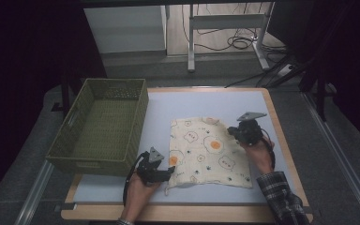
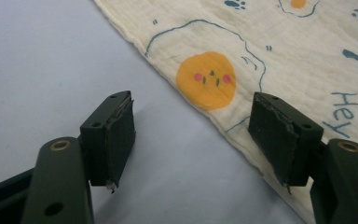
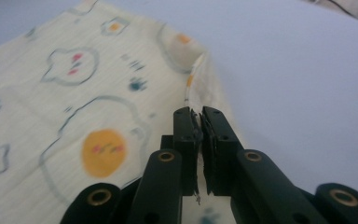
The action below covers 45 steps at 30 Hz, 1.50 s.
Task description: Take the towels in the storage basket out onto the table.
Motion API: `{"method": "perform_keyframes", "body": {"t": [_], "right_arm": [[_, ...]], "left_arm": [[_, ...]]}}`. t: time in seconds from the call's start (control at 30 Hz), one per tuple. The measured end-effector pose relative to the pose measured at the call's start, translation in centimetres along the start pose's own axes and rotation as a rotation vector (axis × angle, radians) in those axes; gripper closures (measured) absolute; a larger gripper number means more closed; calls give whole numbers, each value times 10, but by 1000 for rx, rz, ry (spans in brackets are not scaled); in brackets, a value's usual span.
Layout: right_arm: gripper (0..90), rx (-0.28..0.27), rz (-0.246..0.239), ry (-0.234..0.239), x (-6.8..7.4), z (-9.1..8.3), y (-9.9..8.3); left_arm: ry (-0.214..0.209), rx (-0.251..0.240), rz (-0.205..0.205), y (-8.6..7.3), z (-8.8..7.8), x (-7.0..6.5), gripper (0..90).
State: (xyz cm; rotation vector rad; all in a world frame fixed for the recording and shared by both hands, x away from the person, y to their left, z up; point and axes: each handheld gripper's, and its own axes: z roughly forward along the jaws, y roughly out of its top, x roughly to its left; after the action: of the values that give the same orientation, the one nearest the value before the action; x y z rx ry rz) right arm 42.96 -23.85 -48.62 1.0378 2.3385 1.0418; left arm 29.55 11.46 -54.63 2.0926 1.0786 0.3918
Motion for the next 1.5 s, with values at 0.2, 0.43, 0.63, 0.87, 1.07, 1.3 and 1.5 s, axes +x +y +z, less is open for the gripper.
{"method": "perform_keyframes", "body": {"t": [0.2, 0.43, 0.63, 0.87, 1.07, 1.3, 1.5], "right_arm": [[703, -6, 68, -46, -34, -8, 7], [676, 14, 105, -46, -47, -11, -6], [611, 39, 153, -1, -52, -6, -12], [496, 88, 96, -50, -50, 5, -12], [486, 97, 78, -99, -52, 9, -14], [586, 78, 122, -92, -59, 15, -14], [683, 58, 156, -95, -67, 25, -12]], "left_arm": [[-8, 41, 5, 11, 4, 2, 252], [-5, 15, -55, 37, 21, 18, 306], [3, 3, -75, 60, 35, 32, 343], [12, -4, -36, 86, 54, 51, 352], [39, 8, -30, 102, 70, 67, 378], [108, 11, -41, 114, 80, 81, 554], [131, 27, -53, 120, 90, 92, 597]]}}
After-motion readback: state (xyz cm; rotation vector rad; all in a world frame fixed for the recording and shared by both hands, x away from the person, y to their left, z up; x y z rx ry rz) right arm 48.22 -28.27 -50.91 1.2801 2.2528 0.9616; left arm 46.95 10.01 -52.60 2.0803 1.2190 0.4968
